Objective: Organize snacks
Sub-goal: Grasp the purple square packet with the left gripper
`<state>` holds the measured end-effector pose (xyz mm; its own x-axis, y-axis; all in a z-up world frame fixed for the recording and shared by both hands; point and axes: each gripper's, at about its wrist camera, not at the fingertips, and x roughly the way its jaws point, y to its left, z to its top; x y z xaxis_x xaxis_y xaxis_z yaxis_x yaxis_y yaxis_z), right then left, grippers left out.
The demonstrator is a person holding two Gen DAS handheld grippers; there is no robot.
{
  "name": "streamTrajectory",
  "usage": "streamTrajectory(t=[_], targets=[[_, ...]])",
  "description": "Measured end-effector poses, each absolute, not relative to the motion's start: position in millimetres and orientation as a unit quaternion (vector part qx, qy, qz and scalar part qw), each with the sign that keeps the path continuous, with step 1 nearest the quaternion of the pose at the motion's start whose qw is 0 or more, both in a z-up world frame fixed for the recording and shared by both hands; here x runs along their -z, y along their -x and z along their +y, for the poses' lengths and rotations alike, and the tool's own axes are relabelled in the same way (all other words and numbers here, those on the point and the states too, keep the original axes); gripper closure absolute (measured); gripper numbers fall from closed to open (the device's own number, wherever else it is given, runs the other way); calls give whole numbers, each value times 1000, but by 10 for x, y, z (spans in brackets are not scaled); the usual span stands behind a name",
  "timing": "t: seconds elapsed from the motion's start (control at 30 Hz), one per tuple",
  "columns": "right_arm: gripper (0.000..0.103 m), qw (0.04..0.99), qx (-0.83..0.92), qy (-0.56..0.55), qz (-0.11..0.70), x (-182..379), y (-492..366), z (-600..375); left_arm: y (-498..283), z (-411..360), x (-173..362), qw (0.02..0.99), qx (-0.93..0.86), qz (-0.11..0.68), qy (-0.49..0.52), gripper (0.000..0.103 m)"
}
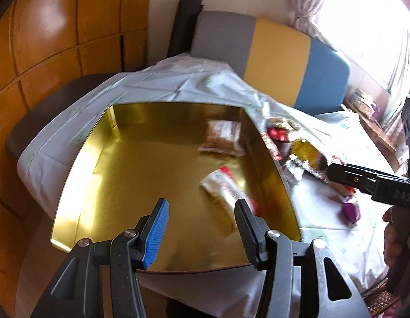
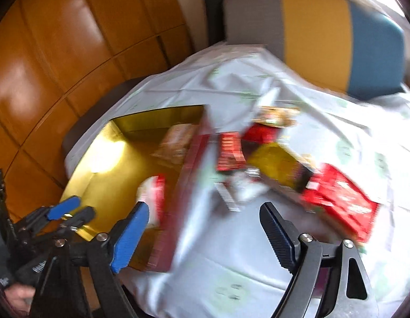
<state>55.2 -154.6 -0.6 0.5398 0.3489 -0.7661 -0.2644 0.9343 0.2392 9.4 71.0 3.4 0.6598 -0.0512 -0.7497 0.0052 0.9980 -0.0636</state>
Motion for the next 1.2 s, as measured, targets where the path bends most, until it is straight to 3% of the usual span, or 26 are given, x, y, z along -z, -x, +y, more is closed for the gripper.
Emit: streamTrajectory(t=[0.37,0.53,0.97,1.2], targets=[[13,895,-29,-54,441,-103,-549,-3103,-201,-219,-272,895,157,416,-34,53],[12,893,18,-84,443,64,-542,-3561,-338,-883,-42,848,228,475,-57,53],[12,875,32,-191,443,74,-575,-3905,-718,-1871,592,768,238,595,7,53],[11,879,24,-206,430,6,-535,-3925,-829,-2150,745,768,207,606,17,45]])
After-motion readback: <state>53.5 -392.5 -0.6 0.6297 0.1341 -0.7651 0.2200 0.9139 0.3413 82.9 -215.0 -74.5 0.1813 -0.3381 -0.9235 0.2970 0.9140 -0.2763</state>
